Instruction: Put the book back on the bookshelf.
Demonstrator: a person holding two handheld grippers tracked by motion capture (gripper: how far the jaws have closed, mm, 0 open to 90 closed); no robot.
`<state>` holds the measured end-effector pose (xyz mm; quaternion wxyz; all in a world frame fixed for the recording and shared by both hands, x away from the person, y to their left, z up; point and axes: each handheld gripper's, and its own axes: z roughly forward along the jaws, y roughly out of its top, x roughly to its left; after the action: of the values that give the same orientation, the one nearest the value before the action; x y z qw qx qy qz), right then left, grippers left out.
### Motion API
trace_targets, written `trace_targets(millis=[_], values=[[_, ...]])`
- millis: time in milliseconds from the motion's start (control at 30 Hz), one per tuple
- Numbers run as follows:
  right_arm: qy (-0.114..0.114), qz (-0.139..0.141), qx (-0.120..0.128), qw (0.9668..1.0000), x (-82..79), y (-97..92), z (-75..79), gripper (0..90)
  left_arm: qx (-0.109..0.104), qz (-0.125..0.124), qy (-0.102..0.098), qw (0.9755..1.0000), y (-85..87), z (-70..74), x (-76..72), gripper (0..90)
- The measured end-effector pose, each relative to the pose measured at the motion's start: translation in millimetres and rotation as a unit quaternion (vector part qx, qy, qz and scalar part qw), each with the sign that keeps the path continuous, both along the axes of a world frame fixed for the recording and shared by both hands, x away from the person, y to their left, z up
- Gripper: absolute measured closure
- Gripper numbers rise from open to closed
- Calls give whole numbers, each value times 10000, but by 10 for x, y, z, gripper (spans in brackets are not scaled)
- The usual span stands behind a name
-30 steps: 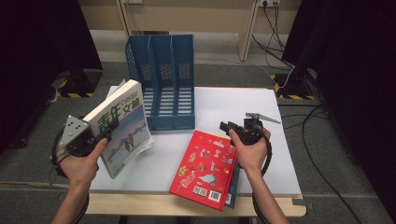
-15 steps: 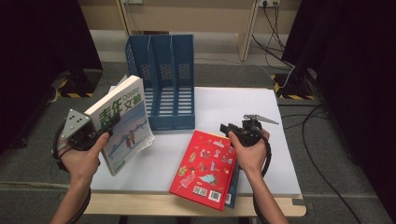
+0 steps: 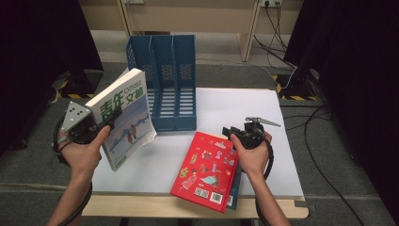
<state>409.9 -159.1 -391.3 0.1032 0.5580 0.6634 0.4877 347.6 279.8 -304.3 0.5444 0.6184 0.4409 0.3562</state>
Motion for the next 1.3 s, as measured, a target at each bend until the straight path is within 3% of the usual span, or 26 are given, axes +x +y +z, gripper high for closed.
trace_targets(millis=[900,1300], values=[[-56,-105,57,9999,-8,-65,7,596,54,339,-168,9993,47,281,257,736],[-55,-142,76,9999,-11,-89,3,596,40,505,-199,9985,66,340,419,735]])
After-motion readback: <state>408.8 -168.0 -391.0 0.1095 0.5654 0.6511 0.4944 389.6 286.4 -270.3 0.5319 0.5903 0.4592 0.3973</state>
